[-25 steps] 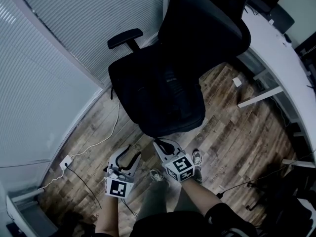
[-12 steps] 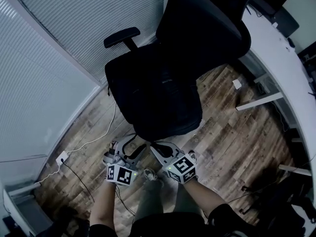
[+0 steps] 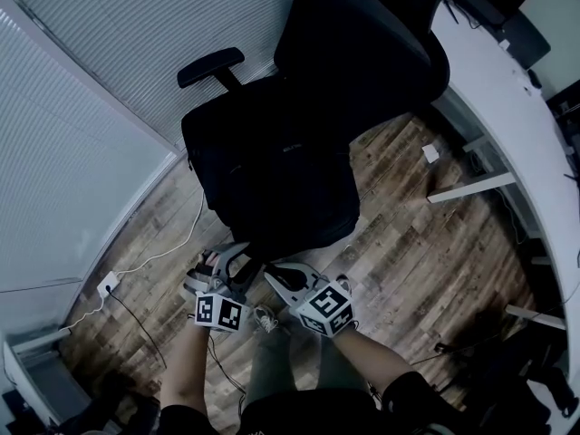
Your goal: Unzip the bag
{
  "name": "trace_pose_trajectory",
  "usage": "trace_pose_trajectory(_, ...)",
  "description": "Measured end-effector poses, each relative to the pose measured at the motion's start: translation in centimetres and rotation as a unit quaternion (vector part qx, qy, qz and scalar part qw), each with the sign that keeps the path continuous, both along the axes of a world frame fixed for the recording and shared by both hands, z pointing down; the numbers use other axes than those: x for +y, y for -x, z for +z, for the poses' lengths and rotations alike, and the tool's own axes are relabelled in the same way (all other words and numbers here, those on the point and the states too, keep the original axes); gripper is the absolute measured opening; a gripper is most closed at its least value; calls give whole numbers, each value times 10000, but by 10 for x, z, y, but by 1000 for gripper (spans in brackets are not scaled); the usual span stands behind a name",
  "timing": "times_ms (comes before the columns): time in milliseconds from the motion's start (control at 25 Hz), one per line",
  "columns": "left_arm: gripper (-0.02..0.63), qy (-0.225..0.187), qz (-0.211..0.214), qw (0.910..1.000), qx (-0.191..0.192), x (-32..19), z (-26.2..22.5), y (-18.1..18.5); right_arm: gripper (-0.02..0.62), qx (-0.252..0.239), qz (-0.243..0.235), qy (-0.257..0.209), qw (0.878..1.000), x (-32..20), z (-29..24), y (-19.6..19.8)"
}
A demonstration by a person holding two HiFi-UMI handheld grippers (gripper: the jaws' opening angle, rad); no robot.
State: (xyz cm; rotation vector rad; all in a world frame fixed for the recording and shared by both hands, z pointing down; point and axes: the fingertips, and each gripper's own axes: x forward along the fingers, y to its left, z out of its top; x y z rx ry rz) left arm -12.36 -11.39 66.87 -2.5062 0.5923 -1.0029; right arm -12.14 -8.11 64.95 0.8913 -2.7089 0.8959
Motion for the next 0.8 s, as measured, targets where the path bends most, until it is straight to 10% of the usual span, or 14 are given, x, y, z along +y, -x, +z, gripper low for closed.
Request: trace_pose_trajectory(800, 112, 56, -701, 9969, -363, -6, -9, -49, 54, 38, -551, 180, 9983, -11, -18, -88)
